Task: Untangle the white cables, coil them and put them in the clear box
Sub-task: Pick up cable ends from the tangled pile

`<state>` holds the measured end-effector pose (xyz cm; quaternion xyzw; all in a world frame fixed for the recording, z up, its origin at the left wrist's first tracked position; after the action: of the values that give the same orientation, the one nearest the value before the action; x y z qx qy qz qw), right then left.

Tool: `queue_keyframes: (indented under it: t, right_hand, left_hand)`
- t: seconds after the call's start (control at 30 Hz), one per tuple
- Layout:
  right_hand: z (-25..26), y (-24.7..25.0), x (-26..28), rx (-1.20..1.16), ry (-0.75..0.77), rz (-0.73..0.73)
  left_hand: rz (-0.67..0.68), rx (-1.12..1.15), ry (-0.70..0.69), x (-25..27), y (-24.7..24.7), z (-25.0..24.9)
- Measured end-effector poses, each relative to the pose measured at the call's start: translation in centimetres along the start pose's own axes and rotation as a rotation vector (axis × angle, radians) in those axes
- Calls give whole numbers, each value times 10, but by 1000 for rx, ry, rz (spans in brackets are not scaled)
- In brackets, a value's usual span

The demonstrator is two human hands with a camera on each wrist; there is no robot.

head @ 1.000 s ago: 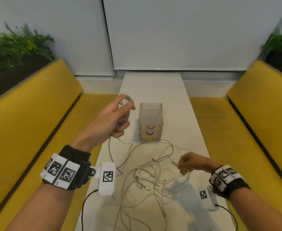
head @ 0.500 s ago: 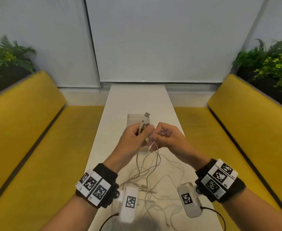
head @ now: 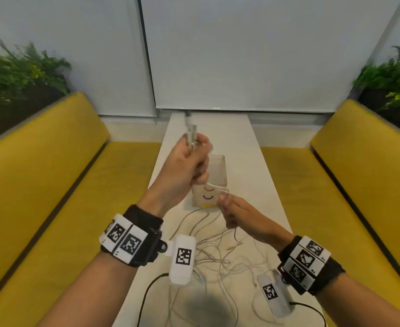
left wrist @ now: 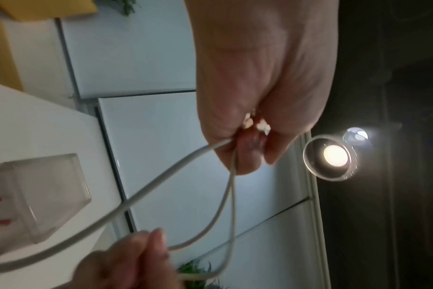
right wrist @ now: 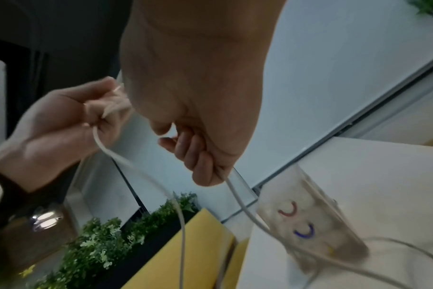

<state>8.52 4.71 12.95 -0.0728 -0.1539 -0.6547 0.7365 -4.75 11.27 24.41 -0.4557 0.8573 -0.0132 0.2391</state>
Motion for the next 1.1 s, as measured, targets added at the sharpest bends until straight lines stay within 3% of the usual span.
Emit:
queue_keyframes:
  t: [0.07,0.13,0.23,0.37,0.53,0.67,0.77,0.87,1.0,1.1]
  right_hand:
    - [8,-2,-3,-11,-44,38]
    - [12,1,-5,105,-61,72]
    - [11,15,3,246,-26,64]
    - [-13,51,17,98,-8,-13]
    - [-60,78,25,171,-142,-110]
    - [-78,72,27,132,-243,-2]
    - [-99,65,24,366,-441,96]
    - [-131,72,15,501,-570,-2]
    - [-155,80,-5,706,-384,-340]
    - [-159,57,-22,948,-248,-284]
  left_hand:
    - [157,-200,-16,9,-8,9]
    - [227,-340,-81,14,-14,7]
    - [81,-375,-176,7,-3,-23]
    - [-220,-188,-263,-8,42,-73]
    - [-306,-63,-406,-11,69,-98]
    - [-293,-67,-360,-9,60,-94]
    - [-215,-83,-269,-6,40,-83]
    - [-132,-11,-207,-6,26,-79]
    - [-97,224,-199,-8,21,-93]
    - [-56,317,-209,-6,13,-109]
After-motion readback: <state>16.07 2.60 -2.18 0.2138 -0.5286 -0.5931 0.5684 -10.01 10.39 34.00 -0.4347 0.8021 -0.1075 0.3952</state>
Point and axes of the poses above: each hand's wrist, its own x-axis away from the middle knuckle, its own y-axis out of the back of the hand, z = x × y, the point moved 5 cm from there along -x, towards the middle knuckle, and after that the axes turned 14 degrees about -y, right-handed, at the moved point
